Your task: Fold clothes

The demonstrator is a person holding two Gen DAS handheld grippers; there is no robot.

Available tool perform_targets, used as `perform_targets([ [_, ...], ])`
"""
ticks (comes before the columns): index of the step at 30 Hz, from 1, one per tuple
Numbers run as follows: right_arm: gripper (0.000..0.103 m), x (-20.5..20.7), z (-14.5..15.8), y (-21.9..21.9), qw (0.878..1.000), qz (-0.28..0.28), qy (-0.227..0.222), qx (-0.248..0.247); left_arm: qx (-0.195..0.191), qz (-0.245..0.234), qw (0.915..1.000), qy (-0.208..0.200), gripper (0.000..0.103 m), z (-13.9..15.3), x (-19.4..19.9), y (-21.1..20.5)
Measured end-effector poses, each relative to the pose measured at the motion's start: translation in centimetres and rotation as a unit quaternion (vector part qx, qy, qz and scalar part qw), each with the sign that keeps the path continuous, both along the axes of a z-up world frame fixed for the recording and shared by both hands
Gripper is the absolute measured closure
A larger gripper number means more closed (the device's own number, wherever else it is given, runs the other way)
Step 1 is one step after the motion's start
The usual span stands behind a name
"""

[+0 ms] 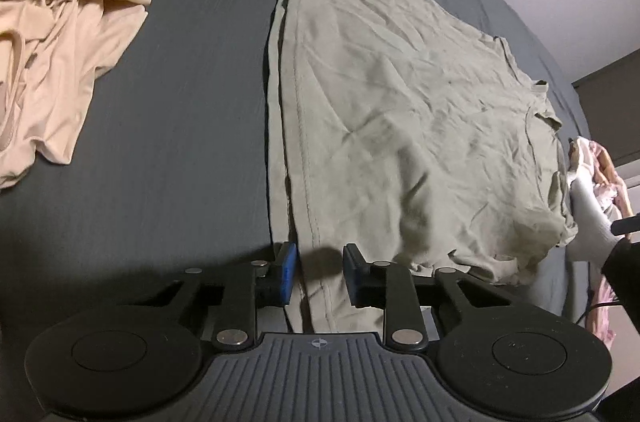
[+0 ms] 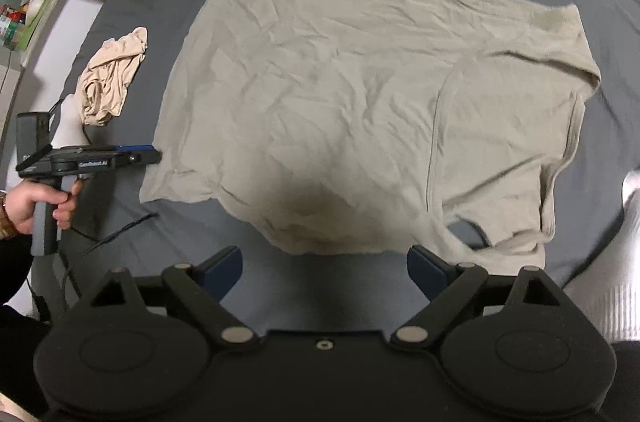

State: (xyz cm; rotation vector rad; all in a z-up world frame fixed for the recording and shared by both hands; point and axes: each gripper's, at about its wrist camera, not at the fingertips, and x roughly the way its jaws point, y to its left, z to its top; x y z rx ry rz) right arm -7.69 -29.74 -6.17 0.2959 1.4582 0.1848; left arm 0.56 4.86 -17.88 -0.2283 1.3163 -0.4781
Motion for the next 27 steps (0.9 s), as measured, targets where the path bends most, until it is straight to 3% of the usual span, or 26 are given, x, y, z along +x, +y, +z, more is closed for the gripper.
perform_targets([
  [4,0.013,0.2,0.0,-0.6,1.000,-0.005,0.000,-0.001,-0.003,0.014,0.9998,0.014,0.078,-0.4,0.3,0.0],
  [5,0.013,0.2,-0.1,-0.7,1.000,-0.007,0.000,0.001,0.002,0.013,0.9998,0.013,0.083,-0.4,0.4,-0.1],
  [6,0.013,0.2,-0.2,-0.8,1.000,-0.010,0.001,0.003,0.012,0.008,0.9999,0.009,0.098,-0.3,0.5,-0.2],
  [7,0.013,0.2,-0.3,-0.9,1.000,-0.012,0.002,0.004,0.022,0.003,0.9997,0.006,0.102,-0.2,0.6,-0.3],
  [18,0.013,0.1,-1.1,-1.5,1.000,-0.020,0.021,-0.002,0.051,-0.019,0.9980,-0.031,0.103,1.2,0.6,-0.1],
  [27,0.013,-0.2,-1.7,-1.7,0.999,-0.016,0.025,-0.017,0.073,-0.027,0.9966,-0.027,0.103,0.6,1.2,-0.1],
])
